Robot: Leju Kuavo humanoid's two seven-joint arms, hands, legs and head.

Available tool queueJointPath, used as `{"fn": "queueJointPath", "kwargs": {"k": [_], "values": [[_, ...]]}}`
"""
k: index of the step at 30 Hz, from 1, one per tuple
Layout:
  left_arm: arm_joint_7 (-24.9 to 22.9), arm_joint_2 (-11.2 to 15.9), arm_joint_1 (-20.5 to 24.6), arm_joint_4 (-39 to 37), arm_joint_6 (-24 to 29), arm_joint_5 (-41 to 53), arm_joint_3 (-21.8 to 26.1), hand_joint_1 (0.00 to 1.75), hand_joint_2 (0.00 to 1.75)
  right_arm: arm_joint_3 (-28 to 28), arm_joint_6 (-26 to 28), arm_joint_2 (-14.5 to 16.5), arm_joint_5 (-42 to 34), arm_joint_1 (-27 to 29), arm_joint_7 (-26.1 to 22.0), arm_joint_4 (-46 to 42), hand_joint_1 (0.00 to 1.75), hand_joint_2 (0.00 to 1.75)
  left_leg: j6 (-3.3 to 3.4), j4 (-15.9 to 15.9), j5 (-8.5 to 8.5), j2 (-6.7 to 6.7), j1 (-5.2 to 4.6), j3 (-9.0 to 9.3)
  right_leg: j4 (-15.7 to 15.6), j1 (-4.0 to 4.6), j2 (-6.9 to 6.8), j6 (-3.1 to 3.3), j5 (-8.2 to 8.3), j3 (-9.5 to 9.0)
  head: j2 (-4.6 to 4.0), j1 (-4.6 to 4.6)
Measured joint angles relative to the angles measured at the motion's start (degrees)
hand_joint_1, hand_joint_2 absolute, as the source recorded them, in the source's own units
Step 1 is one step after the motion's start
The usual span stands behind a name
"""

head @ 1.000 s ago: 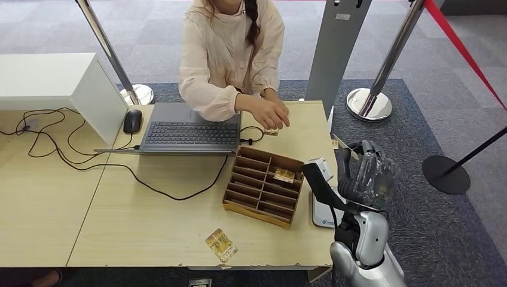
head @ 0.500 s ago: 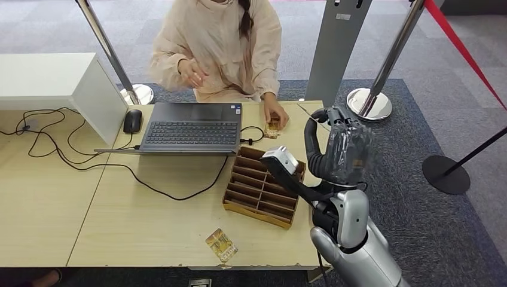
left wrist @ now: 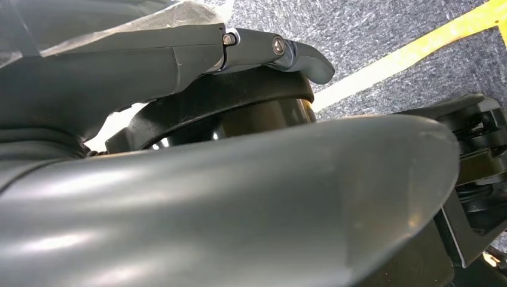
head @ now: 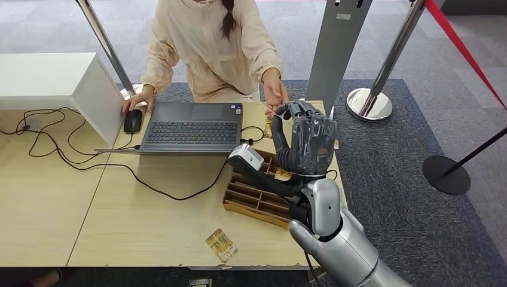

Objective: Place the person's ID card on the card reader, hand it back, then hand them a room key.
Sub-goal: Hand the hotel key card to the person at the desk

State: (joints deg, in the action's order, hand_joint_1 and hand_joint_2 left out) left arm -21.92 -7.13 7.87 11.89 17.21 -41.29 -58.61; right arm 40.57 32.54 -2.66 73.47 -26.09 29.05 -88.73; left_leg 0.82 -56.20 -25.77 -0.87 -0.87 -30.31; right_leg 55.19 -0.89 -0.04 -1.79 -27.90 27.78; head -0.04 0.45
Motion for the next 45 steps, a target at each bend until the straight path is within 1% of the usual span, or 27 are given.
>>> {"fn": "queueJointPath", "kwargs": {"k": [5,10,16,19,20,21,23,24,25,29,34,37,40,43,45], "values": [[0.3,0.0,0.0,-0.1,-0.2,-0.1,0.0,0.00,0.00,1.4,-0.8,1.4,0.0,-1.1,0.0,2.3,1.35,1.75,0.00,0.0,0.00,-0.01,0.00,-0.01,0.0,0.00,-0.01,0.00,0.00,0.01,0.00,-0.01],[0.5,0.0,0.0,-0.2,-0.4,-0.1,0.0,0.00,0.00,2.7,-1.5,2.4,0.0,-2.2,0.0,4.1,1.27,1.75,0.00,0.0,0.00,-0.01,-0.01,-0.01,0.0,-0.01,-0.01,0.00,0.00,0.01,0.00,0.00],[0.8,0.0,0.0,-0.4,-0.7,-0.1,0.0,0.00,0.00,4.0,-1.9,3.2,0.0,-2.6,-0.1,6.0,1.29,1.75,0.00,0.0,0.00,-0.01,-0.01,0.00,0.0,-0.01,-0.01,0.00,0.00,0.01,0.00,0.01],[0.9,0.0,0.0,-0.4,-0.7,-0.2,0.0,0.00,0.00,4.5,-2.2,3.6,-0.1,-2.9,-0.3,6.9,1.22,1.75,0.00,0.0,0.00,-0.01,-0.01,0.00,0.0,-0.01,-0.01,0.00,0.00,0.01,0.00,0.00],[1.0,0.0,0.0,-0.4,-0.7,-0.3,0.0,0.00,0.00,4.7,-2.3,3.7,-0.2,-3.0,-0.3,7.3,1.10,1.75,0.00,0.0,0.00,-0.01,-0.01,0.00,0.0,-0.01,-0.01,0.00,0.00,0.01,0.00,0.00],[1.2,0.0,0.0,-0.4,-0.7,-0.4,0.0,0.00,0.00,4.8,-2.3,3.9,-0.3,-3.1,-0.4,7.6,0.88,1.75,0.00,0.0,0.00,-0.01,-0.01,0.00,0.0,-0.01,-0.01,0.00,0.00,0.01,0.00,0.00],[1.4,0.0,-0.1,-0.5,-0.7,-0.5,0.0,0.00,0.00,5.1,-2.4,4.3,-0.5,-3.2,-0.5,8.3,0.29,1.75,0.00,0.0,0.00,-0.02,-0.01,-0.01,0.0,-0.01,-0.01,0.00,0.00,0.01,0.00,0.00],[1.5,0.0,-0.1,-0.5,-0.7,-0.6,0.0,0.00,0.00,5.3,-2.4,4.5,-0.6,-3.3,-0.6,8.6,0.09,1.75,0.00,0.0,0.00,-0.02,-0.01,-0.01,0.0,-0.01,-0.01,0.00,0.00,0.01,0.00,0.00],[1.6,0.0,-0.1,-0.5,-0.8,-0.6,0.0,0.00,0.00,5.5,-2.4,4.6,-0.7,-3.3,-0.7,8.9,0.00,1.75,0.00,0.0,0.00,-0.03,-0.01,-0.01,0.0,-0.01,-0.01,0.00,0.00,0.01,0.00,0.00],[1.9,0.0,-0.1,-0.5,-0.8,-1.2,0.0,0.00,0.00,6.2,-1.5,5.1,-1.7,-3.3,-1.0,10.2,0.00,1.75,0.00,0.0,0.00,-0.03,-0.01,0.00,0.0,-0.01,-0.01,0.00,0.00,0.02,0.00,0.00],[2.7,0.0,-0.2,-0.7,-0.7,-2.2,0.0,0.00,0.00,6.4,3.1,5.3,-6.6,-2.5,-2.5,10.5,0.00,1.75,0.00,0.0,0.00,-0.01,-0.01,0.00,0.0,-0.02,-0.01,0.00,0.00,0.04,0.00,-0.01],[3.5,-0.1,-0.4,-0.8,-0.3,-2.9,0.0,0.00,0.00,6.4,5.2,5.0,-9.9,-1.1,-3.8,9.2,0.00,1.75,0.01,0.0,0.00,-0.01,-0.02,0.02,0.0,-0.03,-0.01,0.00,0.00,0.05,0.00,-0.01],[4.8,-0.2,-0.6,-0.9,0.5,-3.9,0.0,0.00,0.00,5.3,7.0,4.5,-13.8,2.8,-7.1,5.5,0.00,1.75,0.01,0.0,-0.01,-0.01,-0.03,0.03,0.0,-0.04,-0.01,0.00,-0.01,0.06,0.00,0.00],[5.9,-0.2,-0.9,-0.9,1.1,-5.0,0.2,0.00,0.00,2.4,7.4,4.3,-17.4,8.3,-12.5,0.6,0.00,1.75,0.02,0.0,-0.02,-0.01,-0.04,0.00,0.0,-0.05,0.00,0.00,-0.01,0.09,0.00,0.00],[6.4,-0.2,-1.0,-0.9,1.2,-5.5,0.2,0.00,0.00,0.2,7.5,4.1,-18.0,11.8,-14.9,-2.5,0.00,1.75,0.03,0.0,-0.03,0.00,-0.04,-0.01,0.0,-0.05,0.00,0.00,-0.02,0.10,0.00,0.00]]}}
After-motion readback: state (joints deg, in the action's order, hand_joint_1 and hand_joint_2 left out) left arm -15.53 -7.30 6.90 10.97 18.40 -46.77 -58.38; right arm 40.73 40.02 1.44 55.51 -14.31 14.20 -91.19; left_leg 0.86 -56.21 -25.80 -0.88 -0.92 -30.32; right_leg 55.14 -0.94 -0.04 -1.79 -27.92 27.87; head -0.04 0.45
